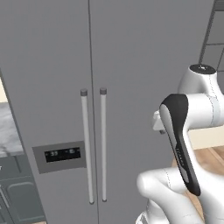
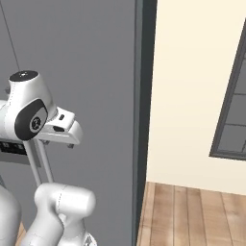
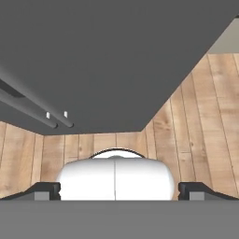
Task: Open the freezer door, pick up the ice cube tray from the freezer, and place it on the dining counter.
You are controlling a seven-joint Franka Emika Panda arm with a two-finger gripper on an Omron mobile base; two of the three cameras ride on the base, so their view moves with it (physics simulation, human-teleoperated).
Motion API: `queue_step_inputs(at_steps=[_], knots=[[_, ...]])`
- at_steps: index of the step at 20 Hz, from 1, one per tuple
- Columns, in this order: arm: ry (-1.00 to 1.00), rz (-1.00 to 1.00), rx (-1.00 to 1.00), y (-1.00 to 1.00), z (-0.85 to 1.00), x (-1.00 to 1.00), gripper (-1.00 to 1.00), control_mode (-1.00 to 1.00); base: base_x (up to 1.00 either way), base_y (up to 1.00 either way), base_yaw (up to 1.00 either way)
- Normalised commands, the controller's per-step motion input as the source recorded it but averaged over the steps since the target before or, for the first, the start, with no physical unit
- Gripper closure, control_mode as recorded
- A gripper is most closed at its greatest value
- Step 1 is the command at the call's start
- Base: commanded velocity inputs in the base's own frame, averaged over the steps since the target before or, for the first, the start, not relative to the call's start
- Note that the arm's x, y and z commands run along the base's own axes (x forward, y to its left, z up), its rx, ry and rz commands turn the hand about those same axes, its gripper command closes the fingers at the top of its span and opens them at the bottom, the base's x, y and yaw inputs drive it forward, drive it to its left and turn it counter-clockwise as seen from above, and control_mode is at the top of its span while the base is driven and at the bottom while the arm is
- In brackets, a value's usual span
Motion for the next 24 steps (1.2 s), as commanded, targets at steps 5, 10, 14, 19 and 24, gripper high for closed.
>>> queue_step_inputs(at_steps=[5,10,14,19,24], knots=[[0.0,0.0,0.0,0.0,0.0,0.0,-1.0,1.0,0.0,-0.16,0.0],[0.0,0.0,0.0,0.0,0.0,0.0,-1.0,-1.0,0.0,0.0,0.0],[-0.01,0.0,0.0,0.08,-0.02,-0.01,-1.0,-1.0,0.0,0.0,0.0],[-0.02,0.0,0.0,0.4,0.0,-0.01,-1.0,-1.0,0.0,0.0,0.0],[0.0,0.0,0.0,0.51,-0.01,-0.04,-1.0,-1.0,0.0,0.0,0.0]])
